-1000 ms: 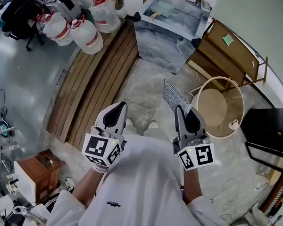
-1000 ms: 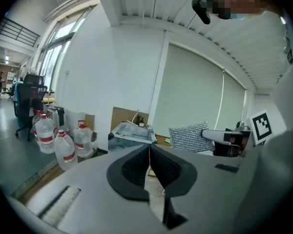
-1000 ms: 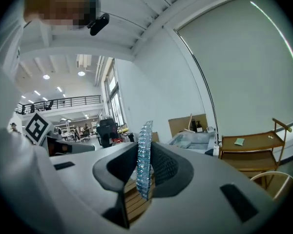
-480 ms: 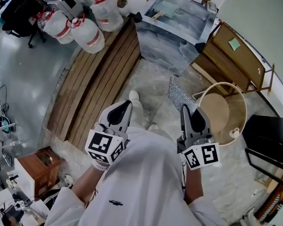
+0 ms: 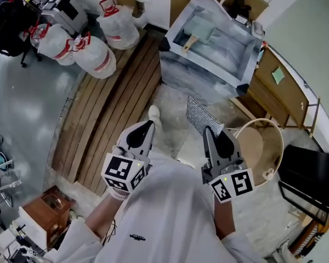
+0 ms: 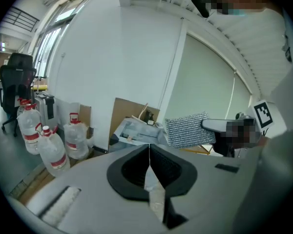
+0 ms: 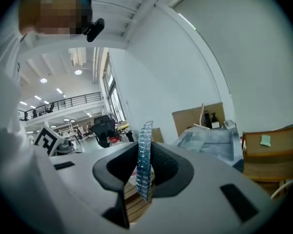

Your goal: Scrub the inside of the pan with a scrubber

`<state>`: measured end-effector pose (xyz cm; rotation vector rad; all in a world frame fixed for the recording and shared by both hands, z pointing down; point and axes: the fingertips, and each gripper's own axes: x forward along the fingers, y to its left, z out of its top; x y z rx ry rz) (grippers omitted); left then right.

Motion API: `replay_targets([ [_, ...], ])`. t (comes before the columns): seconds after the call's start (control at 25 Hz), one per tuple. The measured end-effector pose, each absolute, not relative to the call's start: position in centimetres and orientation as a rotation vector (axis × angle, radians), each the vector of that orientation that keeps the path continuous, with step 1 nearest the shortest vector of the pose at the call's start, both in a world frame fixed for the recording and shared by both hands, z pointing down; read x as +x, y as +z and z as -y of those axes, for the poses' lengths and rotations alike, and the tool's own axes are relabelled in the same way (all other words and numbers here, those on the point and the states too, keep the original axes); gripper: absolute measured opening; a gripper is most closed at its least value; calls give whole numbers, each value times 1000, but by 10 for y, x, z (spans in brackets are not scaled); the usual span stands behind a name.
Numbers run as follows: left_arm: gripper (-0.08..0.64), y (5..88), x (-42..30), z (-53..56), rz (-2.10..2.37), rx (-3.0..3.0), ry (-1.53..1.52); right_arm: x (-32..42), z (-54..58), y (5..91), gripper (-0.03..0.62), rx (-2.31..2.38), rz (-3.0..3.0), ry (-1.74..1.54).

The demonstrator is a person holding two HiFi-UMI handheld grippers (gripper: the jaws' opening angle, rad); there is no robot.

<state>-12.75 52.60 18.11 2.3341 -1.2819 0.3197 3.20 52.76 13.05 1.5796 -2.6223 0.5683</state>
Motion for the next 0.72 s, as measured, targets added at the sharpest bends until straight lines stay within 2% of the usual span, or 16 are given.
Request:
replay_targets([
  [0.2, 9, 173, -172, -417, 1254, 2321, 287, -12, -411, 110, 71, 1573, 2572, 501],
  [0.4, 8, 163, -198, -330, 1210, 2339, 272, -24, -335, 103, 71, 1641, 2488, 465],
  [0.72, 9, 165, -181, -257, 1155, 2376, 317, -3, -276, 115, 71, 1718, 2427, 519],
])
